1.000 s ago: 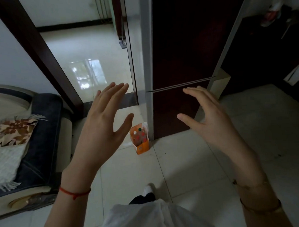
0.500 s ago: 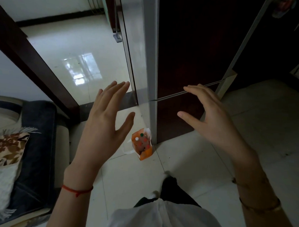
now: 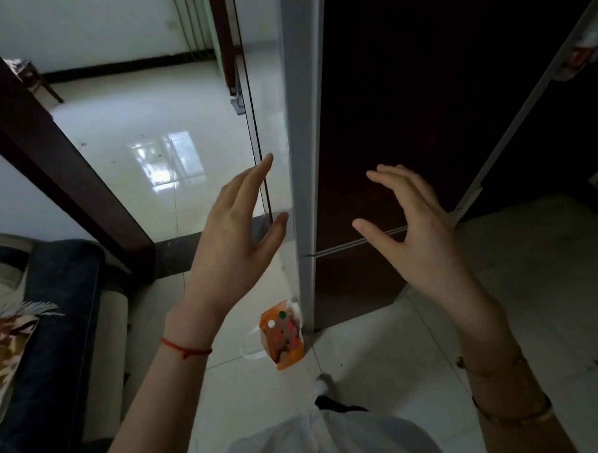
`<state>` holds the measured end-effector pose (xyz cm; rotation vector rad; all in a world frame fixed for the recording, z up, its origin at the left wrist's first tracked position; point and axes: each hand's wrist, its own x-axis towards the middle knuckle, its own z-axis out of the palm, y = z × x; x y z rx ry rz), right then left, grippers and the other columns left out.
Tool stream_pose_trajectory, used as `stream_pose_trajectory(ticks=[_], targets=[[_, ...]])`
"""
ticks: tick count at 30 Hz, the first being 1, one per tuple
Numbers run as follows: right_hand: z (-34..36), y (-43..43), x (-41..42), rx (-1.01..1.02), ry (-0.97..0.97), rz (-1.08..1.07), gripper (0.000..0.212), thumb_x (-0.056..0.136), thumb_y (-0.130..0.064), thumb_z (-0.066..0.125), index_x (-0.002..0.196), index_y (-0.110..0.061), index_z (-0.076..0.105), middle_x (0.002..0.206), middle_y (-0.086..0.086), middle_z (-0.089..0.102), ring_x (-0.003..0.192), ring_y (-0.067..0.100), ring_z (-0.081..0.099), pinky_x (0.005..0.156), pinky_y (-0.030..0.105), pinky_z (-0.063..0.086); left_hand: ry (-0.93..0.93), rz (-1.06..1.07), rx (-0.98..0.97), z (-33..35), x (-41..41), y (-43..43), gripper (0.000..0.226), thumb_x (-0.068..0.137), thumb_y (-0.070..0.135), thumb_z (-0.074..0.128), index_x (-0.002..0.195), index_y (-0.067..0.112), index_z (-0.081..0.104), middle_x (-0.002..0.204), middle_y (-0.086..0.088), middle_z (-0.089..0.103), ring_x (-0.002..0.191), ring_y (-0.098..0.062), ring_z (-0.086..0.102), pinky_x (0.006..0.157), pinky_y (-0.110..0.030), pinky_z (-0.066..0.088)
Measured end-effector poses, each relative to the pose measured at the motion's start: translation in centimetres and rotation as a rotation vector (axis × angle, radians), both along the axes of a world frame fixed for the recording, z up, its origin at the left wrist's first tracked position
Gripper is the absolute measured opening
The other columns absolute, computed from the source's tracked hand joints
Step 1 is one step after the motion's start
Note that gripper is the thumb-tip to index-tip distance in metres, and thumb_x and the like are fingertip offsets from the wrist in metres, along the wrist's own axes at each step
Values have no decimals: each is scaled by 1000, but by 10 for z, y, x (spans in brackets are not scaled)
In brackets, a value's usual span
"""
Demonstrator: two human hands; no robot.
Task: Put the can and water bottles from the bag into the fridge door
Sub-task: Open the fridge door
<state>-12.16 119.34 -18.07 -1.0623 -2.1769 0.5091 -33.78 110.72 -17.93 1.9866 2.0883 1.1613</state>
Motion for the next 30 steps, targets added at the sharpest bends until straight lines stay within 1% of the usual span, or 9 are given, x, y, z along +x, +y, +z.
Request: stream_pose_trajectory(ticks=[2, 4, 6, 10, 14, 19, 24, 28, 30], targets=[[4, 18, -6, 31, 20, 0, 58, 87, -33, 64, 139, -18, 44, 149, -3, 36, 145, 12, 24, 108, 6, 17, -47, 3, 19, 0, 1, 25, 68, 95, 28, 60, 154, 17, 28, 149, -1, 47, 138, -13, 43, 113, -22, 32], [7, 34, -12, 72, 23, -4, 58, 87, -34, 64, 140, -18, 44, 150, -2, 35, 145, 12, 23, 108, 7, 17, -78, 6, 40, -3, 2, 49, 69, 94, 27, 60, 154, 16, 27, 147, -2, 48, 135, -14, 46, 111, -21, 34], [8, 49, -18, 109, 18, -4, 58, 88, -33, 63, 140, -17, 43, 151, 0, 34, 146, 14, 21, 112, 15, 19, -113, 12, 61, -7, 1, 73, 71, 93, 27, 61, 154, 14, 27, 147, -4, 47, 133, -15, 49, 108, -18, 36], [7, 72, -31, 106, 8, 25, 60, 89, -31, 64, 142, -17, 40, 153, 1, 30, 147, 15, 18, 114, 25, 22, -169, 46, 67, -17, -7, 109, 75, 93, 30, 62, 155, 14, 23, 150, -5, 42, 132, -15, 49, 99, 1, 30], [5, 89, -46, 121, -21, 30, 63, 89, -33, 63, 144, -18, 38, 155, 0, 27, 147, 16, 17, 115, 27, 23, -230, 71, 57, -19, -16, 131, 78, 92, 27, 64, 156, 15, 20, 153, -5, 38, 136, -18, 45, 110, -22, 38], [5, 103, -72, 193, -13, 8, 69, 89, -33, 62, 148, -17, 31, 158, 2, 21, 148, 19, 15, 119, 34, 23, -243, 36, 48, -16, -30, 152, 77, 92, 22, 65, 155, 13, 22, 151, -7, 39, 137, -19, 44, 112, -33, 38], [10, 108, -97, 242, -30, -25, 74, 90, -34, 60, 151, -17, 23, 161, 2, 13, 150, 21, 7, 122, 38, 16, -247, -61, 66, -15, -36, 163, 73, 91, 21, 64, 153, 13, 26, 146, -4, 48, 132, -13, 48, 109, -21, 37], [9, 109, -108, 242, -51, -62, 73, 91, -37, 56, 152, -19, 21, 162, 0, 11, 150, 21, 5, 122, 40, 16, -302, -96, 119, -18, -39, 166, 61, 93, 20, 60, 148, 12, 35, 140, -3, 53, 124, -11, 53, 105, -18, 42], [7, 108, -111, 243, -64, -95, 73, 90, -40, 53, 152, -20, 21, 162, 0, 11, 150, 21, 5, 122, 40, 16, -302, -114, 122, -19, -42, 167, 57, 94, 19, 59, 146, 12, 37, 139, -3, 54, 122, -9, 54, 102, -10, 40]])
